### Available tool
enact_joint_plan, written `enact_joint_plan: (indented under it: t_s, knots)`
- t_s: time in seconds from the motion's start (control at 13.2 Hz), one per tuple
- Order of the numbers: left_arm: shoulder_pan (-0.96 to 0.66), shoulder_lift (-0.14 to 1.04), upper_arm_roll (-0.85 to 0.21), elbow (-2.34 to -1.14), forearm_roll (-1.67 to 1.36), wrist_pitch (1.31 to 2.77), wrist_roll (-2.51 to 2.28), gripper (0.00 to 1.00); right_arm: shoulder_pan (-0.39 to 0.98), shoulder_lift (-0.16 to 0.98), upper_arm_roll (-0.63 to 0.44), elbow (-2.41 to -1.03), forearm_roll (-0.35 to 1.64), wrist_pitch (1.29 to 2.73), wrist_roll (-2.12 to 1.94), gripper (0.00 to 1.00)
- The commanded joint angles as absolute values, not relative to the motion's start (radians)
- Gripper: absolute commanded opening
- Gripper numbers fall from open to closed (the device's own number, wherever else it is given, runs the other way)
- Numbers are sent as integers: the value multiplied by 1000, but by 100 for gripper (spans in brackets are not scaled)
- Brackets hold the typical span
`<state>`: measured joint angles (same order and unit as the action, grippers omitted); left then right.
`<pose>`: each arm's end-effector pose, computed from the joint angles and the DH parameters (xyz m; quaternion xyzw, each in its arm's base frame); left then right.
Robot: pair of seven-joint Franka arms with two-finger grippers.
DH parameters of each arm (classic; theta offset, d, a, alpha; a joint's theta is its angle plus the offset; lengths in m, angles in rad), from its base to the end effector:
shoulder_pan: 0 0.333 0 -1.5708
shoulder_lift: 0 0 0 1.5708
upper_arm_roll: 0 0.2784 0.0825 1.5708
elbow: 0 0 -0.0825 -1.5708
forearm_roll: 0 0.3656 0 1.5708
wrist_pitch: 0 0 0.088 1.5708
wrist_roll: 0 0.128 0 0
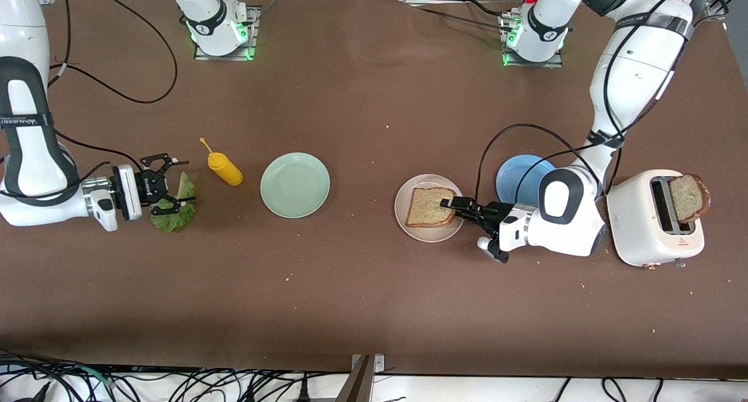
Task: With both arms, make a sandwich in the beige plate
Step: 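Release the bread on the beige plate while the right gripper grasps the bottle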
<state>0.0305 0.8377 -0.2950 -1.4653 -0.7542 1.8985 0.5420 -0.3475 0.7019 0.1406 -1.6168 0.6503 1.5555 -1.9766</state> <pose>0.6143 -0.2074 0.1733 0.8745 -0.1520 -0.1151 0.4460 0.5667 -0.0434 0.1807 -0.6340 -0.5978 -0.1439 0.4690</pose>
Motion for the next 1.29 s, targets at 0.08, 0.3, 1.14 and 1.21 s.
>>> enact_joint_plan:
  t_s: [0.08, 0.3, 1.14, 1.21]
  knots:
    - [29, 807, -287, -1453, -689, 1896, 560, 100, -376, 750, 153, -1614, 695, 1528, -2141, 100]
    - [29, 772, -287, -1453, -583, 1885, 546, 100, -386, 793, 152, -1617, 744, 1485, -2212, 100]
    - [-55, 480, -301, -1440, -16, 1720, 9, 100, -402, 805, 152, -1718, 822, 1456, -2402, 100]
    - [-54, 441, -299, -1440, 18, 1707, 6, 100, -403, 805, 152, -1721, 822, 1454, -2402, 100]
